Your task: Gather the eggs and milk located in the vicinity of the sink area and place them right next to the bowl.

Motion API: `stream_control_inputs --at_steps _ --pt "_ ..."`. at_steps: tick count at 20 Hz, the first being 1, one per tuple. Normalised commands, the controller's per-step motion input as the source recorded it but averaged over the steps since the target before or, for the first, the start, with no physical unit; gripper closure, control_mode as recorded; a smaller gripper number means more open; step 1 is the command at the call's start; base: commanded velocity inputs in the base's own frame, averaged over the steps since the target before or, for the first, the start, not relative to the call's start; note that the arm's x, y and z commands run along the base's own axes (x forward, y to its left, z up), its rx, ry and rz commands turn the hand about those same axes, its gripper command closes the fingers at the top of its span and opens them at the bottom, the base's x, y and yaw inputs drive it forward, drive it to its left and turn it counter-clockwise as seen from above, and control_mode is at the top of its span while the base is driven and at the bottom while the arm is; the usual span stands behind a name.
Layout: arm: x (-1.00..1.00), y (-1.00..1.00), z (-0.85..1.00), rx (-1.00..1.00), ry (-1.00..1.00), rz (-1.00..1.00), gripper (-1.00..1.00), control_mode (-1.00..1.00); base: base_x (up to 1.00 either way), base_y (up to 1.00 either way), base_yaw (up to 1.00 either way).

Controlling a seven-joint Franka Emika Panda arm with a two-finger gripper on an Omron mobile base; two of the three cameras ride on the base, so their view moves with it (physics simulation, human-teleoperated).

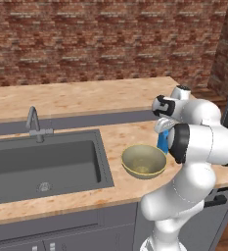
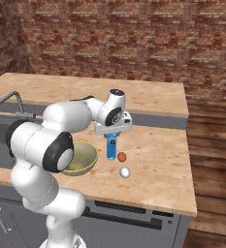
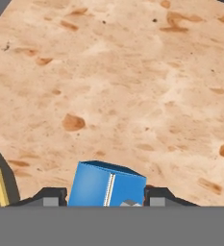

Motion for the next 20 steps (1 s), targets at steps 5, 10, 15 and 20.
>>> stream_control_inputs --at_steps 5,10,15,20 --pt "-0.03 0.09 0.0 0.0 0.0 0.0 1.0 -1.0 0.0 0.0 0.0" --pt "0.0 0.16 0.0 0.0 0.0 0.0 1.0 -1.0 0.0 0.0 0.0" --pt "0.0 0.09 -0.01 0.0 0.0 0.0 1.0 -1.0 0.0 0.0 0.0" --pt "0.0 0.1 -0.05 0.0 0.0 0.0 1.0 -1.0 0.0 0.0 0.0"
